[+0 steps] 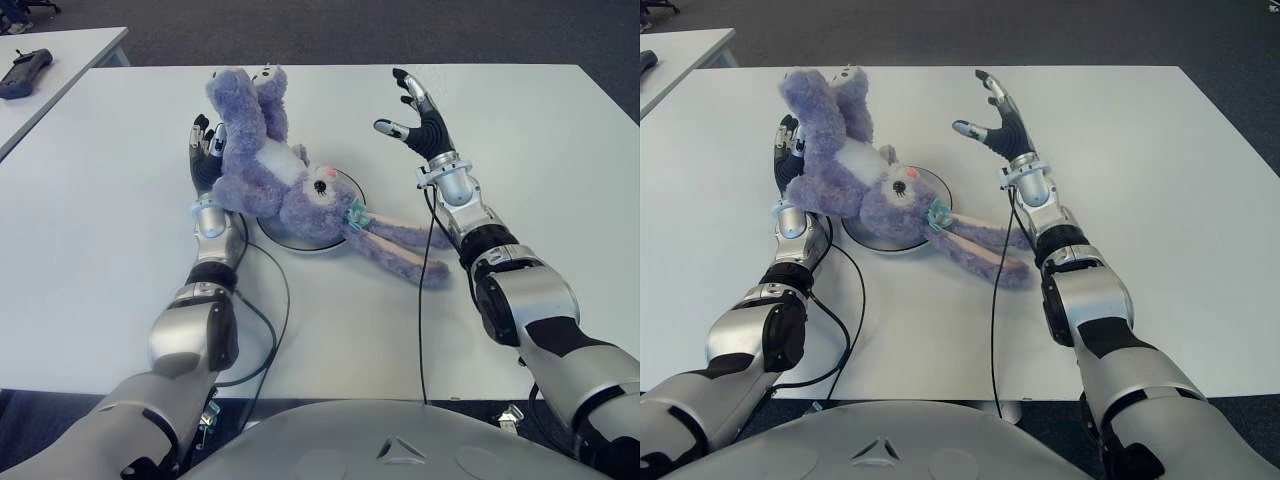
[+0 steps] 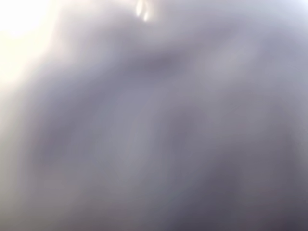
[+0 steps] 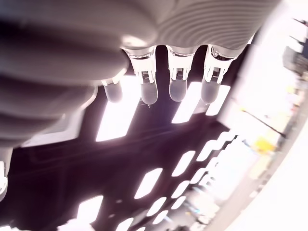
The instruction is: Put the doll into the plate.
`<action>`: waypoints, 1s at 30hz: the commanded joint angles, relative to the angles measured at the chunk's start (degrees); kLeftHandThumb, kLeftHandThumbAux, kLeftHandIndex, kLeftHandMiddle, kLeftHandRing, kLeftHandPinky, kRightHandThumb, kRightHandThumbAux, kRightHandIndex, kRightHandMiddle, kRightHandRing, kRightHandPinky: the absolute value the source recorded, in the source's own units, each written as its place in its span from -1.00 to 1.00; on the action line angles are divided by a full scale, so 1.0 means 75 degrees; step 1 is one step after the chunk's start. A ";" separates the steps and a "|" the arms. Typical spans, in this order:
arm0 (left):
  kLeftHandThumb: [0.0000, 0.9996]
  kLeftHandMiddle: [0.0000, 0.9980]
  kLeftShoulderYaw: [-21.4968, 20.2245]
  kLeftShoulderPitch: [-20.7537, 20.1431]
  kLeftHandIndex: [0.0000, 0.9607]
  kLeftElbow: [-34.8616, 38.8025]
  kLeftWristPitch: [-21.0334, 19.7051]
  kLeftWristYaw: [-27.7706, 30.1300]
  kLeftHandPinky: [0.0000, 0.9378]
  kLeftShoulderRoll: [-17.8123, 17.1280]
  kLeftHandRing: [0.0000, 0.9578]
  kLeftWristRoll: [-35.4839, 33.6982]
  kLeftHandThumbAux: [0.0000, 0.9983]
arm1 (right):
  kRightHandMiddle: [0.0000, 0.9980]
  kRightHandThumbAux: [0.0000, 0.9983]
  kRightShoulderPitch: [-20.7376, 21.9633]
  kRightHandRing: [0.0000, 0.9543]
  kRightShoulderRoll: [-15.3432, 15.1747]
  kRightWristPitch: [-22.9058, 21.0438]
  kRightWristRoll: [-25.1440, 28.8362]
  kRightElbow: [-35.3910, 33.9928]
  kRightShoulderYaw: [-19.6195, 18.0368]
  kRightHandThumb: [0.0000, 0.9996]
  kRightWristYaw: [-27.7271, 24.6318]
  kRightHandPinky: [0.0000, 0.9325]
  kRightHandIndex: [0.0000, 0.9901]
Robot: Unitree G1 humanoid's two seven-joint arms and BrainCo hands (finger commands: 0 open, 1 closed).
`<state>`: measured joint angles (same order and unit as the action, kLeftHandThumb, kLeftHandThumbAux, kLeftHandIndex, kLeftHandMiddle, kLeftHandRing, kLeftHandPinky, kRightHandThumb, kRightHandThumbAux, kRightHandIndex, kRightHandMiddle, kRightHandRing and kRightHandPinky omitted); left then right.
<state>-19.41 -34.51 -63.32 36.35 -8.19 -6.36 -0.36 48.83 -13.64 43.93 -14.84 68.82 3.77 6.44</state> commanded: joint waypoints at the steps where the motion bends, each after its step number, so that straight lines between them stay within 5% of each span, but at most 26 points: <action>1: -1.00 -1.00 -0.0195 0.2352 -1.00 -0.1414 -0.0049 0.0043 -1.00 0.1017 -1.00 -0.0354 -0.26 | -1.00 -0.13 0.0203 -1.00 0.0166 -0.0943 0.0594 0.0727 -0.0553 -1.00 -0.0278 -1.00 -1.00; 18: -1.00 -1.00 -0.0212 0.2336 -1.00 -0.1424 -0.0089 0.0080 -1.00 0.0995 -1.00 -0.0367 -0.27 | -1.00 -0.07 0.0286 -1.00 -0.0009 -0.2019 0.0740 0.0980 -0.1079 -1.00 -0.0342 -1.00 -1.00; 30: -1.00 -1.00 -0.0237 0.2316 -1.00 -0.1430 -0.0065 0.0123 -1.00 0.0990 -1.00 -0.0391 -0.27 | -1.00 -0.01 0.0195 -1.00 -0.0058 -0.2271 0.0849 0.1043 -0.1393 -1.00 -0.0508 -1.00 -1.00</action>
<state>-19.51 -34.51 -63.32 36.34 -8.18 -6.36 -0.36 49.86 -13.72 30.88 -11.02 74.36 -4.49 4.00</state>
